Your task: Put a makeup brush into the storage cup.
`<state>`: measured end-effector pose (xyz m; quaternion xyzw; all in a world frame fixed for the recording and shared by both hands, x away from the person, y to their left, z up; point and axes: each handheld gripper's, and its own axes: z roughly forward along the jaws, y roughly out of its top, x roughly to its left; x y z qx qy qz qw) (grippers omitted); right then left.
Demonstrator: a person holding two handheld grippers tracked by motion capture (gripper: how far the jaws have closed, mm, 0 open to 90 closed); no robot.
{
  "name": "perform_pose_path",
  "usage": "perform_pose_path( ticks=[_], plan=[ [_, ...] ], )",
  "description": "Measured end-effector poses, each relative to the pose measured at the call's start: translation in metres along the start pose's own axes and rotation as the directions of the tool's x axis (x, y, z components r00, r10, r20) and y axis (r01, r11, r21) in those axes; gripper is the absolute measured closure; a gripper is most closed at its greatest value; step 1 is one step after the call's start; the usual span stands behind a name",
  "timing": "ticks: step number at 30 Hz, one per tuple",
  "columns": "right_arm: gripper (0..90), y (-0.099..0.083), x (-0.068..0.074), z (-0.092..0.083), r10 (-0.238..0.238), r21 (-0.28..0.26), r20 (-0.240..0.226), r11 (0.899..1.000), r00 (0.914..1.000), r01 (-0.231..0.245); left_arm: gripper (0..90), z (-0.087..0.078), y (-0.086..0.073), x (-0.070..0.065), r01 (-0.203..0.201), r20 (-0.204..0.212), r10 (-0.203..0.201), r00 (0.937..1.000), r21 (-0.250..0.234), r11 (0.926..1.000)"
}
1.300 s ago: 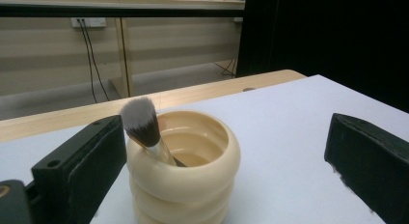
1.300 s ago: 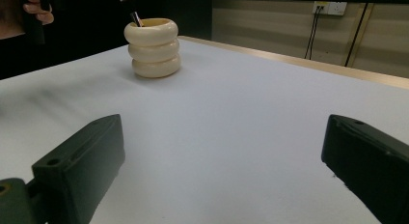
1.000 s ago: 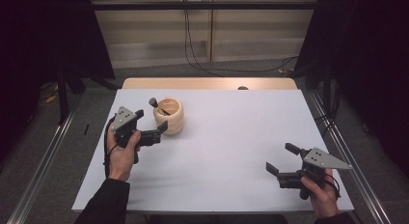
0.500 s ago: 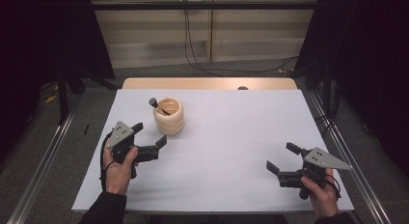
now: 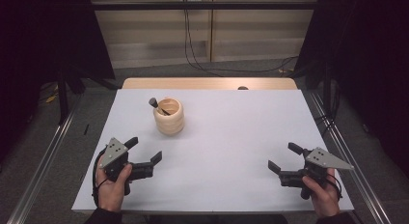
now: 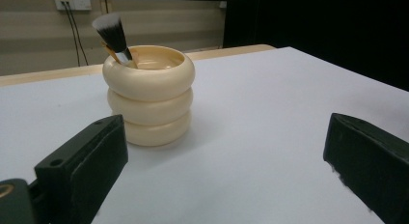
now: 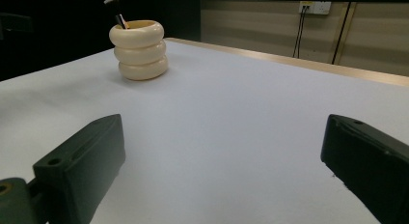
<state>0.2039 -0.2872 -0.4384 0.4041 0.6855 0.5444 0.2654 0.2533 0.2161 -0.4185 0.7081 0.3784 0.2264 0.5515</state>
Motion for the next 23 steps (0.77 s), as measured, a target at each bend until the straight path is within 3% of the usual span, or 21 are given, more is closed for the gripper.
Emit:
perform_pose_path(
  ticks=[4,7,9,13,15,23],
  plan=[
    [1.3,-0.001,-0.001,-0.002,-0.004,0.004,0.004,1.0,1.0,0.004,1.5,-0.007,-0.002,-0.005,0.011,-0.001,-0.011,0.9999,-0.016,0.9998],
    [1.3,-0.001,0.0,-0.004,0.007,-0.003,0.011,1.0,0.9999,-0.007,2.1,-0.012,-0.005,-0.008,-0.002,-0.008,0.002,1.0,-0.011,0.9999],
    [1.3,-0.001,0.0,-0.006,0.005,-0.002,0.007,1.0,1.0,-0.005,2.9,-0.015,-0.009,-0.011,-0.018,0.01,0.018,0.9998,-0.001,0.9998],
    [1.3,-0.001,-0.001,-0.008,0.009,-0.003,0.016,1.0,0.9998,-0.009,3.3,-0.02,-0.016,-0.011,-0.013,0.003,0.014,0.9999,-0.012,0.9998],
    [1.3,-0.001,-0.002,-0.009,0.017,-0.006,0.024,1.0,0.9996,-0.017,3.1,-0.022,-0.014,-0.008,0.008,-0.006,-0.009,0.9999,-0.036,0.9993],
    [1.1,-0.002,-0.003,-0.008,0.006,0.005,0.019,1.0,0.9998,-0.006,2.4,-0.017,-0.019,-0.006,0.044,0.003,-0.044,0.999,-0.018,0.9989]
  ],
)
